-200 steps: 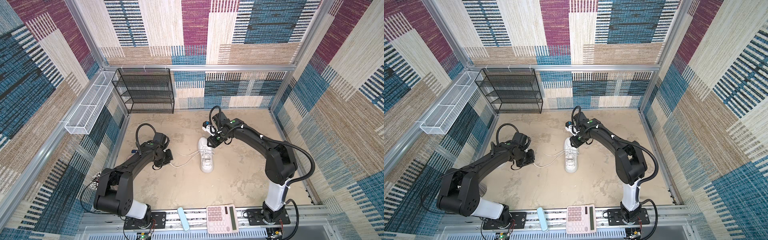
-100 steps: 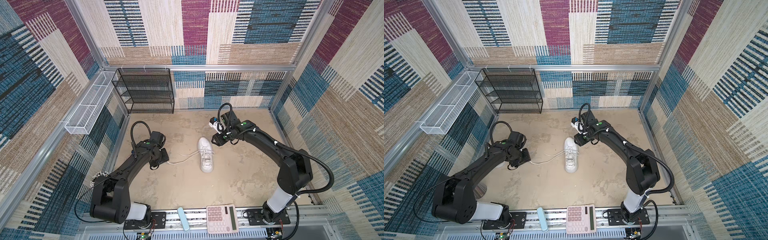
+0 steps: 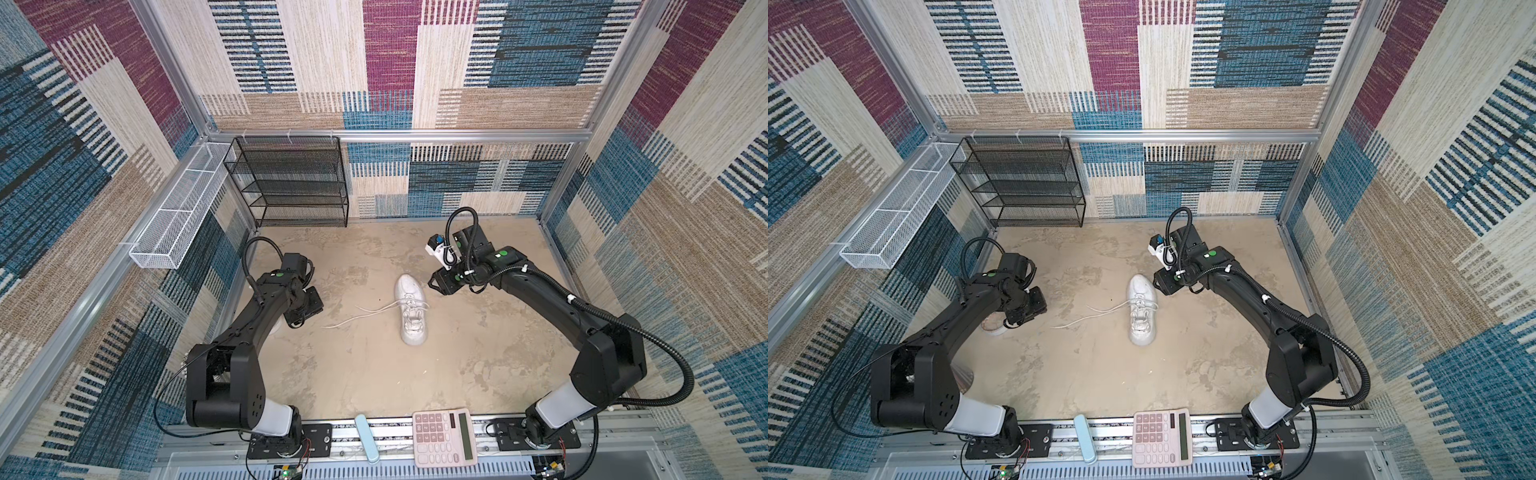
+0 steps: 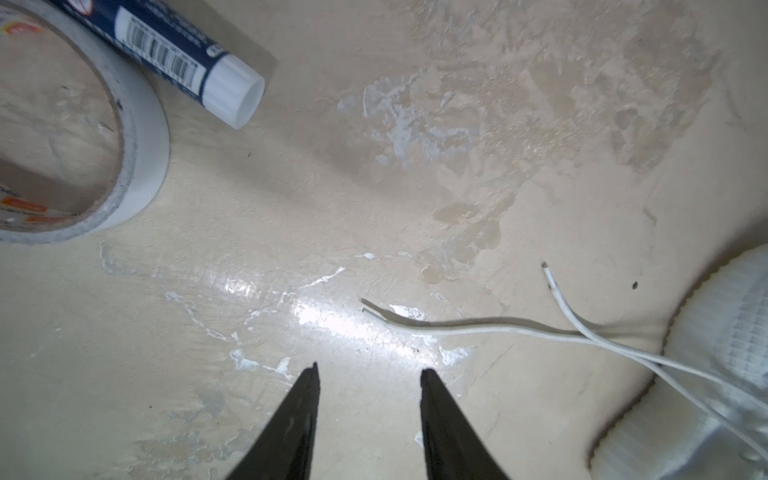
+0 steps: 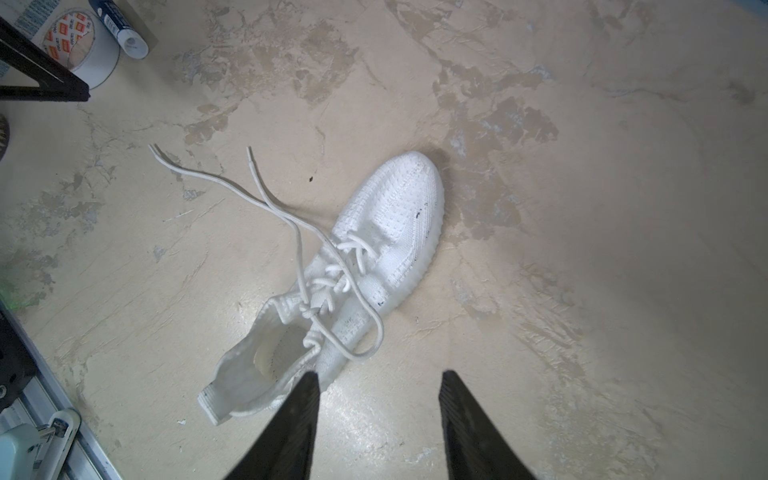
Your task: Tie the shoes
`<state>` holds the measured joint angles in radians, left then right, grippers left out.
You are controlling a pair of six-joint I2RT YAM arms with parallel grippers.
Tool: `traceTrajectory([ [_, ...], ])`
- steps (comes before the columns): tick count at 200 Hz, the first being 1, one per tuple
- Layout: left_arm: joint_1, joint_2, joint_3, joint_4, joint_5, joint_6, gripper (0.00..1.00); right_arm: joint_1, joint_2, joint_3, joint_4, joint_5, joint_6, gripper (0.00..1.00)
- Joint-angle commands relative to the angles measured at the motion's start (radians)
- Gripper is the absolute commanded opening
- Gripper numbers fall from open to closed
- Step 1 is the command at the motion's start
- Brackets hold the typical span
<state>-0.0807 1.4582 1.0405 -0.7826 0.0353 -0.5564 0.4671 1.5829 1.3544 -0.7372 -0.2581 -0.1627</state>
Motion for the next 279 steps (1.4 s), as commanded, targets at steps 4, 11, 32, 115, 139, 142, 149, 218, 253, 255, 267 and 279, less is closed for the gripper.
traceTrajectory([
  [4, -0.13, -0.011, 0.01, 0.01, 0.004, -0.037, 0.41, -0.002, -0.01, -0.012, 0.044, -0.01, -0.002, 0.5],
  [11, -0.178, 0.006, 0.019, 0.009, 0.011, -0.056, 0.4, -0.002, -0.007, -0.014, 0.045, -0.008, -0.001, 0.5],
  [32, -0.302, 0.095, 0.053, 0.011, 0.017, -0.095, 0.34, -0.003, -0.001, -0.014, 0.049, -0.003, 0.004, 0.5],
  [115, -0.392, 0.386, 0.264, 0.055, -0.006, -0.094, 0.07, -0.008, -0.026, -0.028, 0.041, 0.018, 0.003, 0.5],
  [139, -0.382, 0.428, 0.295, 0.037, -0.021, -0.089, 0.0, -0.01, -0.035, -0.034, 0.038, 0.025, 0.006, 0.5],
  [142, -0.38, 0.431, 0.297, 0.037, -0.021, -0.088, 0.0, -0.009, -0.036, -0.036, 0.038, 0.024, 0.006, 0.5],
  [149, -0.377, 0.435, 0.299, 0.037, -0.021, -0.089, 0.0, -0.01, -0.038, -0.039, 0.038, 0.024, 0.006, 0.5],
  [218, -0.355, 0.453, 0.276, 0.027, -0.035, -0.082, 0.0, -0.011, -0.024, -0.039, 0.033, 0.024, 0.011, 0.5],
  [253, -0.347, 0.48, 0.293, 0.04, -0.029, -0.076, 0.0, -0.012, -0.019, -0.034, 0.029, 0.025, 0.009, 0.5],
  [255, -0.346, 0.483, 0.295, 0.04, -0.029, -0.075, 0.0, -0.011, -0.019, -0.034, 0.029, 0.025, 0.008, 0.5],
  [267, -0.343, 0.495, 0.309, 0.041, -0.028, -0.073, 0.0, -0.012, -0.019, -0.036, 0.027, 0.027, 0.008, 0.5],
  [279, -0.34, 0.51, 0.322, 0.046, -0.024, -0.069, 0.0, -0.012, -0.019, -0.037, 0.027, 0.027, 0.007, 0.5],
])
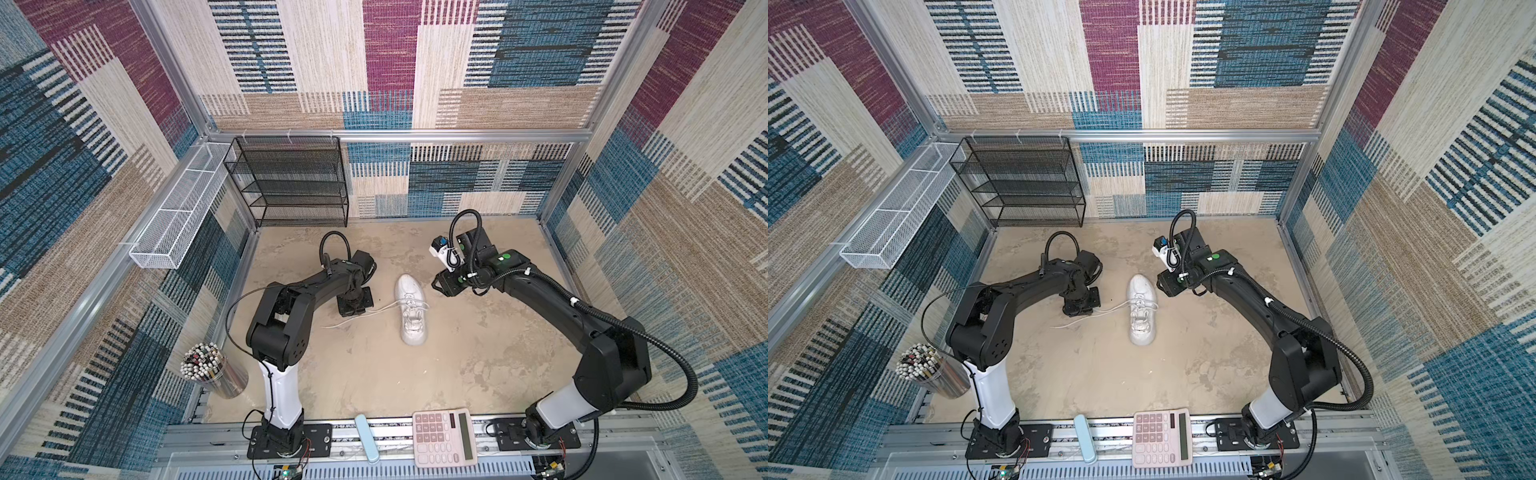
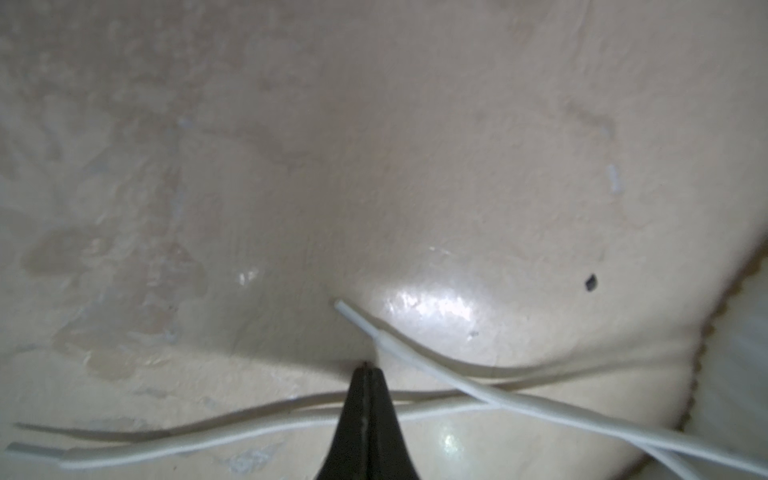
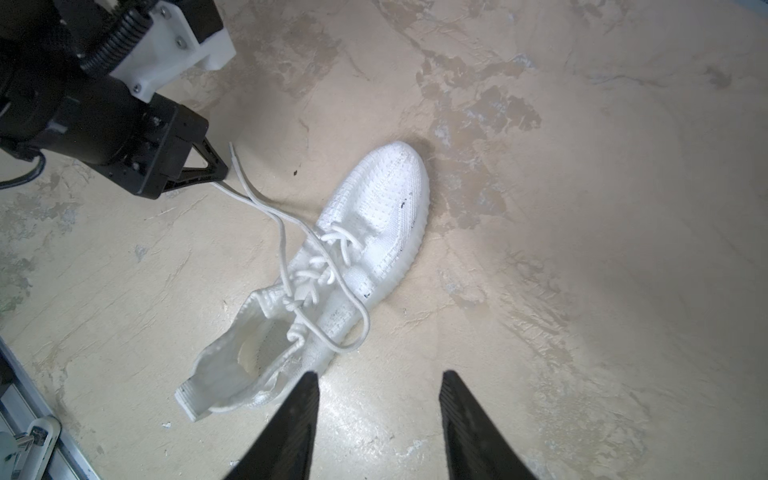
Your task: Tie the shoes
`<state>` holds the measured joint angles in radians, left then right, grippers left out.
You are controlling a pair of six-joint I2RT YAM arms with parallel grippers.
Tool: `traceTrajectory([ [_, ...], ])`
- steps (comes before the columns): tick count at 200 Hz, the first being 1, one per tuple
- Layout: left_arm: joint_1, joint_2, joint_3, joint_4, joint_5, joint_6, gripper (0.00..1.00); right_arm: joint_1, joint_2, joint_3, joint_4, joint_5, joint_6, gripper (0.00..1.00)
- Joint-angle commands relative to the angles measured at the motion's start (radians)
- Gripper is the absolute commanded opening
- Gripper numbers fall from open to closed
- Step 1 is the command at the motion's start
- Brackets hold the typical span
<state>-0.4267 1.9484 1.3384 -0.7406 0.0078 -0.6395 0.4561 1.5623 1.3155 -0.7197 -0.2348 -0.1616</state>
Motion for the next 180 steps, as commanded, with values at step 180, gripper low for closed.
traceTrajectory([
  [180, 0.027, -0.019, 0.079, -0.025, 0.034, 0.042, 0.06, -0.007, -0.008, 0.008, 0.005, 0.002, 0.012, 0.51],
])
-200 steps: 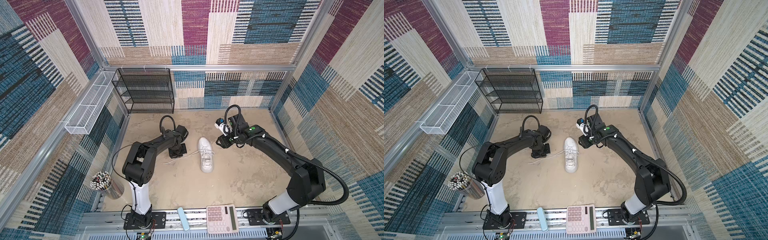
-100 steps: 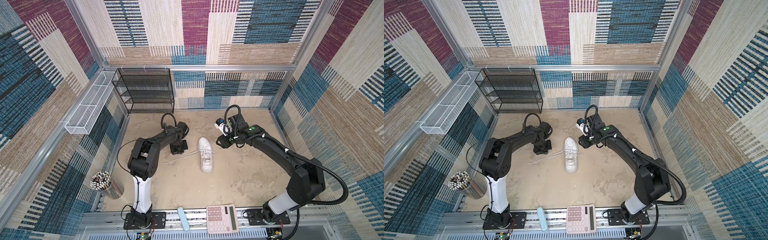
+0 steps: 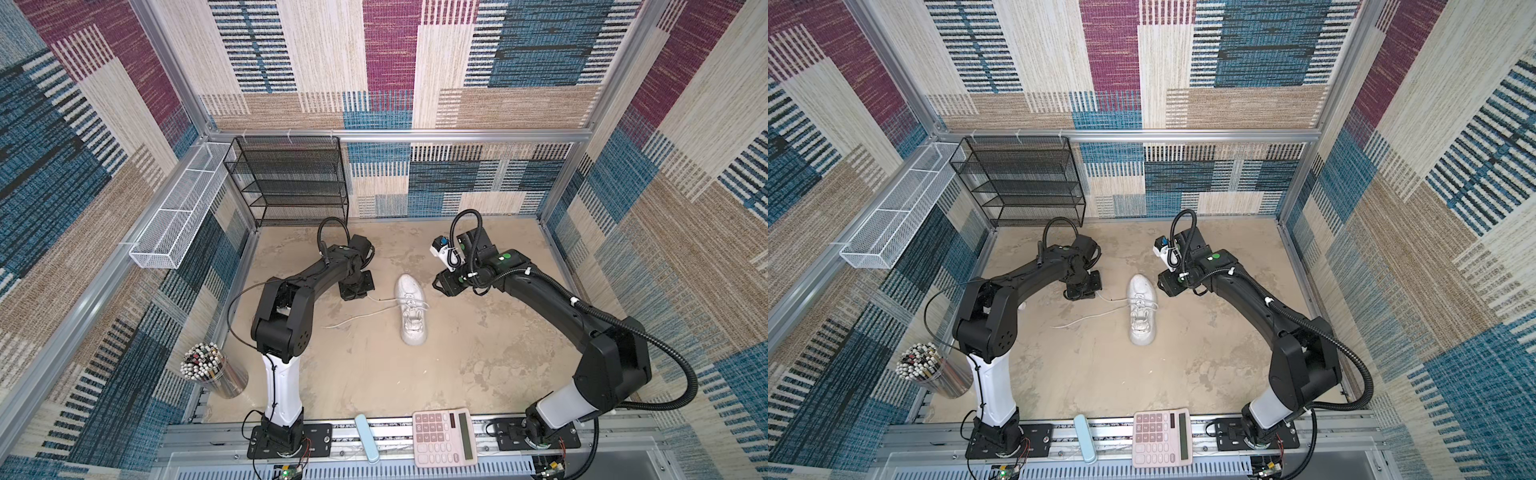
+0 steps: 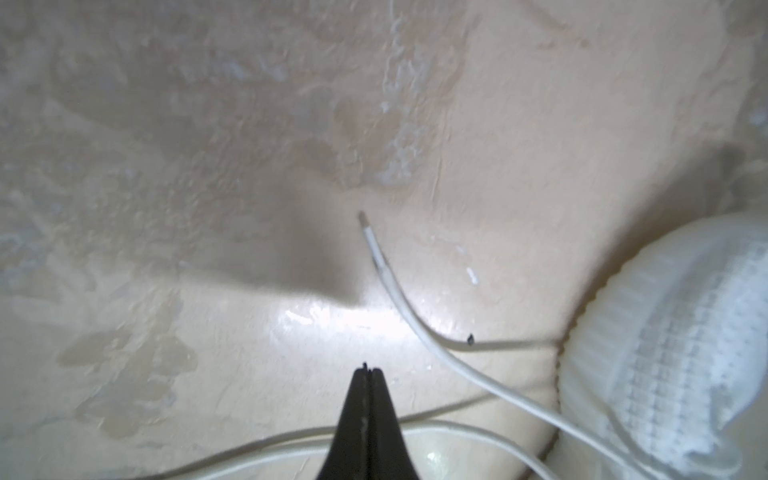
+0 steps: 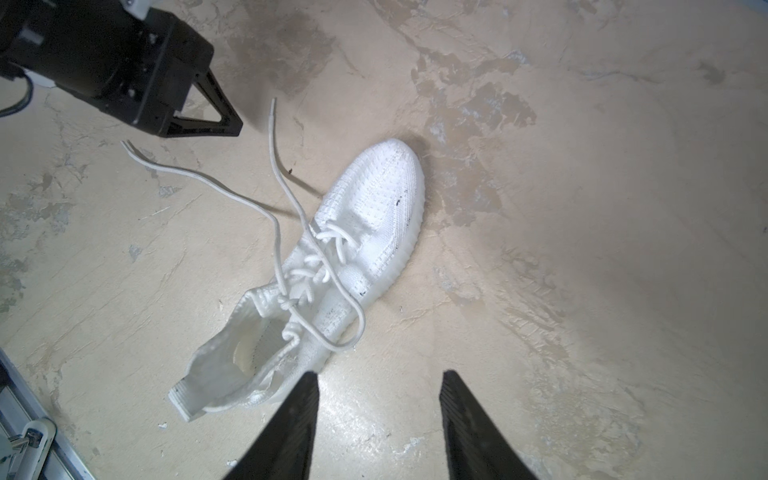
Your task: Tie the shoes
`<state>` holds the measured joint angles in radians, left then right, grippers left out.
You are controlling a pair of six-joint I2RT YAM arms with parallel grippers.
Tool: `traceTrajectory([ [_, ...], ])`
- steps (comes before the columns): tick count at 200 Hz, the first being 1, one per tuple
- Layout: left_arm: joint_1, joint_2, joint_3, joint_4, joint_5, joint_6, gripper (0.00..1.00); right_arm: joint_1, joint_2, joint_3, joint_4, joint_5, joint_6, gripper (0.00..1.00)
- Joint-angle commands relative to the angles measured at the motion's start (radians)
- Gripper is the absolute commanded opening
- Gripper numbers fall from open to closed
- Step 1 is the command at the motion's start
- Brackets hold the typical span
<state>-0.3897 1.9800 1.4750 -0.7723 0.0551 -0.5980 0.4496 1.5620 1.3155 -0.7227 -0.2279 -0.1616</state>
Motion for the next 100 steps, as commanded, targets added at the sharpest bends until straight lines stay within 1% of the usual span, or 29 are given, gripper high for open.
traceTrajectory([
  [1, -0.011, -0.052, -0.061, 0.009, -0.013, 0.0, 0.06, 0.0, -0.008, 0.007, 0.008, -0.004, 0.011, 0.51],
  [17, -0.033, -0.077, -0.095, 0.036, -0.005, 0.001, 0.09, 0.0, -0.014, 0.002, 0.008, -0.004, 0.01, 0.51],
  [35, -0.075, -0.065, -0.079, 0.038, -0.004, 0.037, 0.15, 0.0, -0.016, 0.0, 0.006, -0.002, 0.008, 0.51],
  [45, -0.098, -0.053, -0.062, 0.038, -0.013, 0.083, 0.18, 0.0, -0.017, 0.001, 0.005, -0.001, 0.009, 0.51],
  [60, -0.125, -0.044, -0.049, 0.038, -0.026, 0.187, 0.22, 0.0, -0.023, 0.001, 0.001, -0.001, 0.008, 0.51],
  [78, -0.151, -0.051, -0.051, 0.038, -0.049, 0.307, 0.32, -0.001, -0.032, -0.001, -0.001, 0.005, 0.003, 0.51],
  [87, -0.155, -0.055, -0.056, 0.039, -0.045, 0.35, 0.37, -0.002, -0.036, -0.006, 0.0, 0.008, 0.001, 0.51],
  [100, -0.158, -0.065, -0.067, 0.049, -0.035, 0.399, 0.42, -0.002, -0.035, -0.009, 0.002, 0.006, -0.001, 0.51],
])
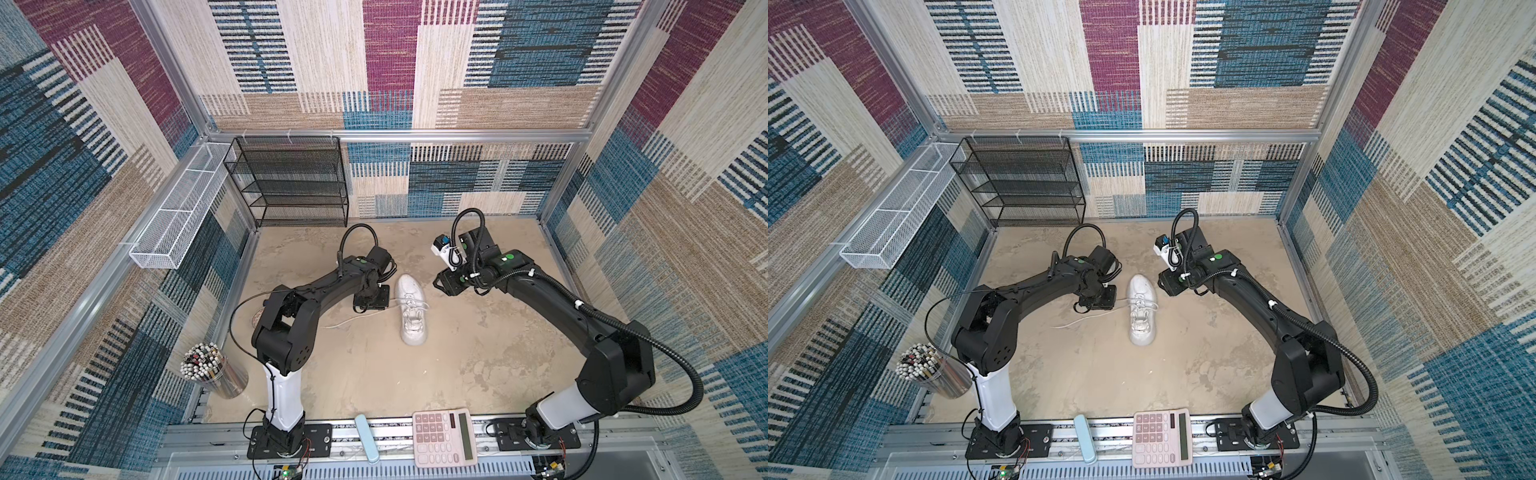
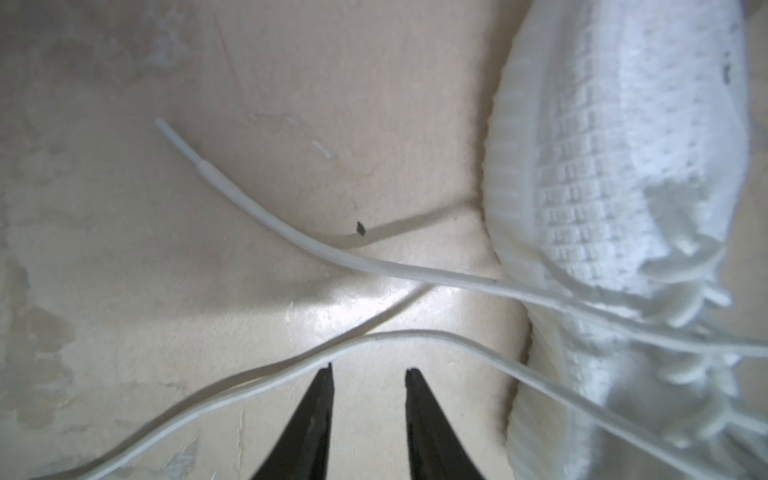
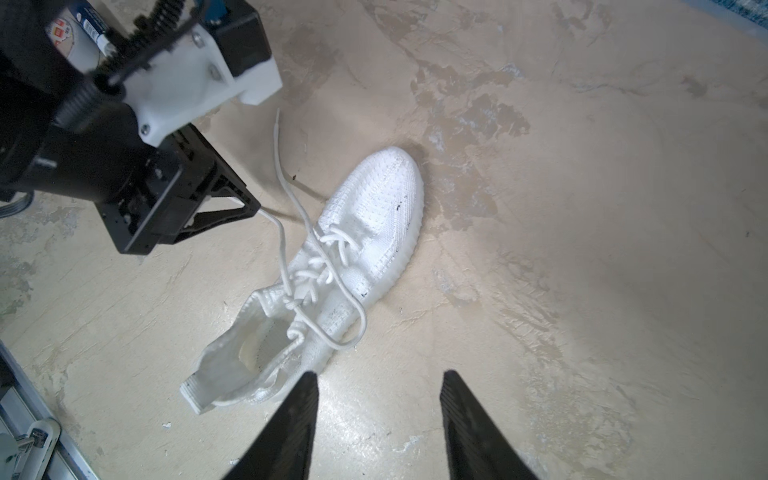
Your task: Tie the shoes
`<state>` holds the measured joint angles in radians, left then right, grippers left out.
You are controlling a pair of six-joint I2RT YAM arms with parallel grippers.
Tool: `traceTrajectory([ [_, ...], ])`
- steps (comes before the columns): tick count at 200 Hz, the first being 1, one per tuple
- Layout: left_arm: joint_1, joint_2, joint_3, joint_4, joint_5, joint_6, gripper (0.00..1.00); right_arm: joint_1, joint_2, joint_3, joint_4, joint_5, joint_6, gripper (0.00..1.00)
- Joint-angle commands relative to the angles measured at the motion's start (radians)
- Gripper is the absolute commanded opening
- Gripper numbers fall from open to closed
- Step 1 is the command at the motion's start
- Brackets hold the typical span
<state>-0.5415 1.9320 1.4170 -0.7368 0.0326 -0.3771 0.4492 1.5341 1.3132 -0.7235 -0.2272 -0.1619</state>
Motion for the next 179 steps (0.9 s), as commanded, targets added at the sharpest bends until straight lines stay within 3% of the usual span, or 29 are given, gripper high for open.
traceTrajectory([
  [1, -0.006, -0.018, -0.01, 0.014, -0.012, 0.181, 0.42, -0.001, -0.007, -0.005, 0.002, 0.006, -0.001, 0.51],
  [98, -0.017, -0.022, -0.09, 0.165, 0.095, 0.431, 0.45, -0.006, 0.011, 0.009, -0.013, 0.012, -0.001, 0.51],
  [179, -0.018, 0.027, -0.093, 0.195, 0.123, 0.465, 0.36, -0.01, 0.027, 0.038, -0.031, 0.016, 0.003, 0.51],
])
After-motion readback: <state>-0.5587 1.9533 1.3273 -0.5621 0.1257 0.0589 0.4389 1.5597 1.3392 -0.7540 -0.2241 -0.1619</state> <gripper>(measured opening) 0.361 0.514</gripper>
